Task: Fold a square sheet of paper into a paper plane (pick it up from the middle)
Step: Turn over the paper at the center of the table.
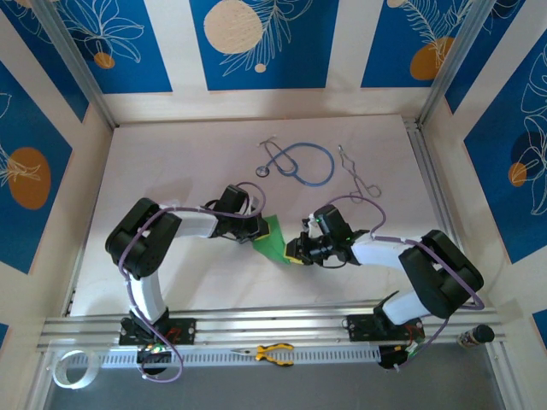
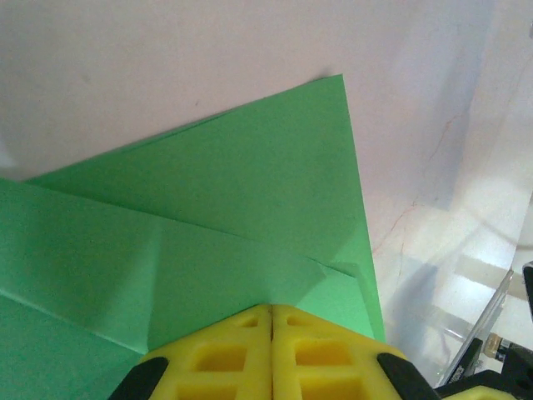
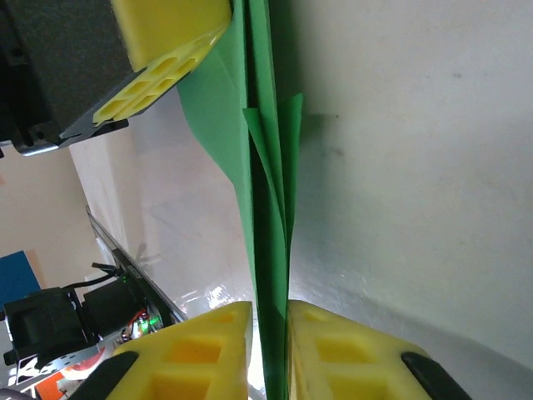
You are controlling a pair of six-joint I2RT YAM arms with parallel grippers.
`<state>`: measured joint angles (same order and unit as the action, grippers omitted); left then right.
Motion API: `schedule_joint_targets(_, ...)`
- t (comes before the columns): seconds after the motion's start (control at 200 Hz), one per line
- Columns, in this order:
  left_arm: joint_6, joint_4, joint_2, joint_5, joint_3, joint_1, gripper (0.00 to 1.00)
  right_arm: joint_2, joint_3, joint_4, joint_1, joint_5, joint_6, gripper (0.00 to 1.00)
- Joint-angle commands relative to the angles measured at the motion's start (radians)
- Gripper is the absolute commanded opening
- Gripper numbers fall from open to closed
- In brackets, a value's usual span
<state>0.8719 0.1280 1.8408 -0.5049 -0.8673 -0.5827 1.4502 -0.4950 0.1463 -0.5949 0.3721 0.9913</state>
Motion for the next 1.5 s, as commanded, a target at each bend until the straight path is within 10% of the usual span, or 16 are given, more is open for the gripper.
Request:
schedule_joint_targets(0.0, 0.022, 0.018, -0.028, -0.021, 0.012, 0.009, 0.09, 0.014, -0.003, 0.005, 0.004, 0.030, -0.015, 0.14)
schedule_joint_targets(0.335, 0.028, 0.101, -0.148, -0.015, 0.031, 0.008, 0.30, -0.077, -0.024, -0.128, 0.023, -0.020, -0.119, 0.04)
schedule_joint_targets(0.755, -0.132, -0.189, -0.503, 0.401, 0.045, 0.010, 0.44, -0.315, -0.341, -0.809, -0.022, -0.576, -0.519, 0.03)
schedule_joint_targets(1.085, -0.063, -0.321, -0.625, 0.620, 0.105, 0.037, 0.48, -0.045, -0.617, -1.190, -0.250, -1.198, -0.441, 0.02)
schedule_joint_targets(1.496, -0.047, -0.391, -0.775, 0.706, 0.171, 0.111, 0.51, 0.386, -0.789, -1.162, -0.502, -1.127, -0.463, 0.06)
